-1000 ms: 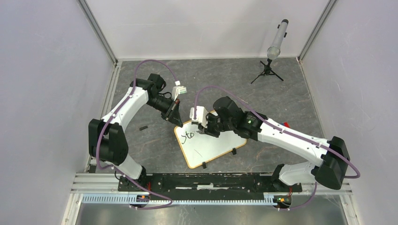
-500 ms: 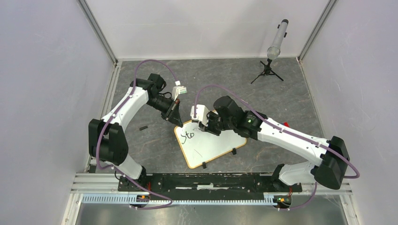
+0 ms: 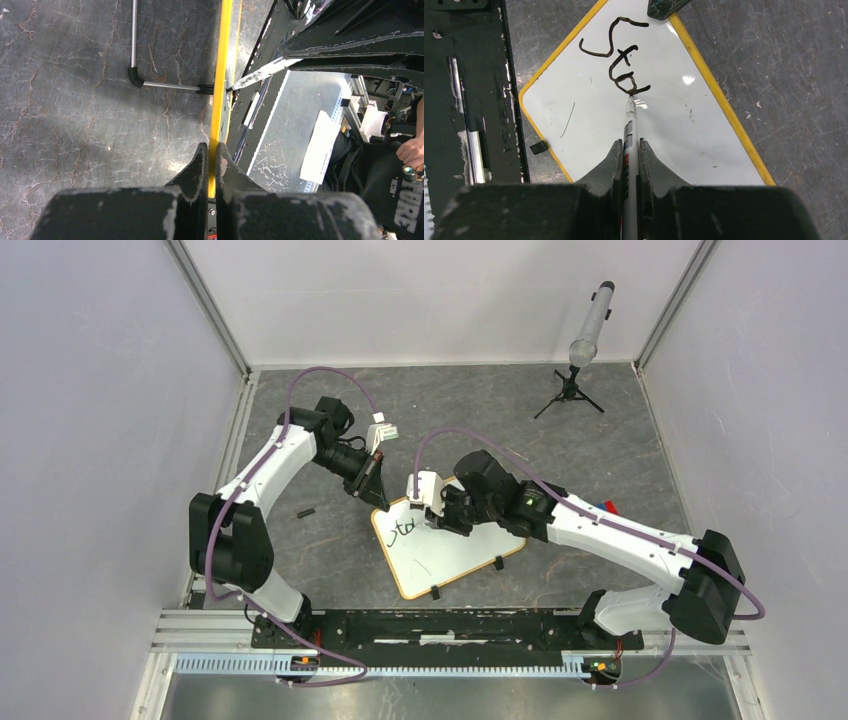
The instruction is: Write a sentence on the whiteboard
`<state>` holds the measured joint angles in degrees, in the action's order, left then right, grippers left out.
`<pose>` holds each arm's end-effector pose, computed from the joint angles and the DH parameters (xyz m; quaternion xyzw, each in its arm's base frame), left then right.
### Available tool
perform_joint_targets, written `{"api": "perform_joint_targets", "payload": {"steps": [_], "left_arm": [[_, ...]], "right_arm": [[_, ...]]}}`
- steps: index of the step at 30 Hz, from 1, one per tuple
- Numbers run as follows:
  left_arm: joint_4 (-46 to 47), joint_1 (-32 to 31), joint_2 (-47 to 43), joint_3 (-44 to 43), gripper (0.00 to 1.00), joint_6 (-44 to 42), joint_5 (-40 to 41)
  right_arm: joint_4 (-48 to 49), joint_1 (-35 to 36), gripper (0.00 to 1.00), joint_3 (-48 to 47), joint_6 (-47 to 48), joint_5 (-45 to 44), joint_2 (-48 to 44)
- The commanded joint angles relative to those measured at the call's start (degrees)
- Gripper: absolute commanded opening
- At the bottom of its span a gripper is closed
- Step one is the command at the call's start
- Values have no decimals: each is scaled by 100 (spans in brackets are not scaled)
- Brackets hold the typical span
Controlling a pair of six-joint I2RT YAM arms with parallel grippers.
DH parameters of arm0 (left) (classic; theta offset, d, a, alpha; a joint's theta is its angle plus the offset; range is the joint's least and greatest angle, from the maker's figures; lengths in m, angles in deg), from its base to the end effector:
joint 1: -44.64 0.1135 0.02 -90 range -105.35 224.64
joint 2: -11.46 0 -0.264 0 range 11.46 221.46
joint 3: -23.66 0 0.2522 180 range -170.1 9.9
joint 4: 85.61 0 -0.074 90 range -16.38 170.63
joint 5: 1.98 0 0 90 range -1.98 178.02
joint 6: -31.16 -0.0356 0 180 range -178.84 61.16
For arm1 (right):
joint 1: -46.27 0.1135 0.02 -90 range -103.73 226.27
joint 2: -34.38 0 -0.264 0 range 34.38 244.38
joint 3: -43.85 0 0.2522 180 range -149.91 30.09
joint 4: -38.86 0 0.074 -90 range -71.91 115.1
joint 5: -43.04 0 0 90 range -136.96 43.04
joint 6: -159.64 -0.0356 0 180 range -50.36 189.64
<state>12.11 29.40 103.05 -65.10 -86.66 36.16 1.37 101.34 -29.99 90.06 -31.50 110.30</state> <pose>0.2699 -0.1026 0.2693 0.3471 0.8290 -0.4300 0.0860 0.1590 0.2443 0.2914 -0.5941 0.6738 0.2419 0.3668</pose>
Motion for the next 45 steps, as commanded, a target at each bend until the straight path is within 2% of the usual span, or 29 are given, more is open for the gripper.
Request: {"api": "perform_joint_targets", "payload": {"steps": [1,10,24,45], "left_arm": [[-70,-31,17,-139,2,62,125],[-70,-31,38,-163,2,57,119],[-70,-33,36,-148,2,56,132],[-66,-31,46,-147,2,78,149]], "right_arm": [[8,31,0,15,32,2,-89],[91,-56,0,-319,6,-264,-13],[194,-307,0,-320,-30,-216,-36],[-11,-314,0,246,-21,196,-247]]}}
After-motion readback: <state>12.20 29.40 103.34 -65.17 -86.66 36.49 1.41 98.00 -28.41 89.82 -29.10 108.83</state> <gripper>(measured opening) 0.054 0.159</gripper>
